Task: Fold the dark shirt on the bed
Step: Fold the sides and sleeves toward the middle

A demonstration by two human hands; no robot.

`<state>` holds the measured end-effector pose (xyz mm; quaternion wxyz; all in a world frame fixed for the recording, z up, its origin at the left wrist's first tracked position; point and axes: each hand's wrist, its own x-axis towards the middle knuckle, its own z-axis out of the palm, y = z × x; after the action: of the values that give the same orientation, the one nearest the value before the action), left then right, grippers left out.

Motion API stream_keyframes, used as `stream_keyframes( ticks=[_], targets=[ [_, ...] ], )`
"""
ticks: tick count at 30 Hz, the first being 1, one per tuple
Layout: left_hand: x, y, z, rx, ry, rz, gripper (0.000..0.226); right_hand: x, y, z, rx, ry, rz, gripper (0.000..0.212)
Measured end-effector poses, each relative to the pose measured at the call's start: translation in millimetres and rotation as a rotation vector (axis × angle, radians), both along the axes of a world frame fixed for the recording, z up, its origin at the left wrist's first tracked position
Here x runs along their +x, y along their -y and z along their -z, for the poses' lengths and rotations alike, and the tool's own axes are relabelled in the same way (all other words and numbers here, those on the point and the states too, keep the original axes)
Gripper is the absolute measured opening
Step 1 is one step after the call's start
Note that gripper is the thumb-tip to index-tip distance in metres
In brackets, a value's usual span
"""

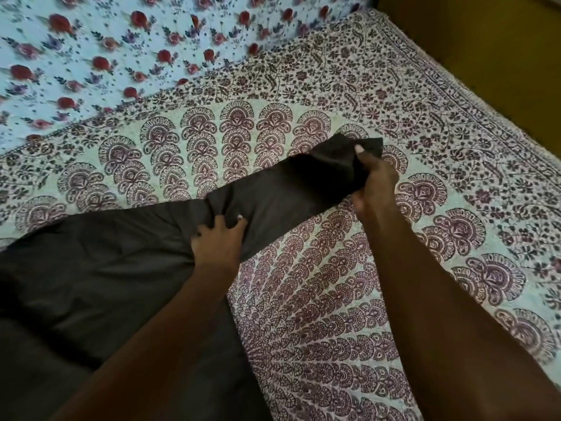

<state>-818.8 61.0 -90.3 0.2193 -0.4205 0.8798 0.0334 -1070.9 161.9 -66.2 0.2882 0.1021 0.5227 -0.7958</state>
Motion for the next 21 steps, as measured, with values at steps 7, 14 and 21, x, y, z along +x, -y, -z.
stream_keyframes(
  ticks=[7, 14, 21],
  targets=[
    [9, 22, -31, 0.385, -0.588, -0.456, 0.063, 78, -1, -1, 0.307, -0.725, -0.336, 0.015],
    [25, 31, -84, 1.19, -0.922, -1.222, 0.029, 185, -10, 17, 0.281, -1.462, -0.644, 0.034],
    [84, 38, -97, 0.812, -1.202, -0.748, 0.027, 213, -12, 21, 0.575, -1.454, -0.711, 0.074]
  ],
)
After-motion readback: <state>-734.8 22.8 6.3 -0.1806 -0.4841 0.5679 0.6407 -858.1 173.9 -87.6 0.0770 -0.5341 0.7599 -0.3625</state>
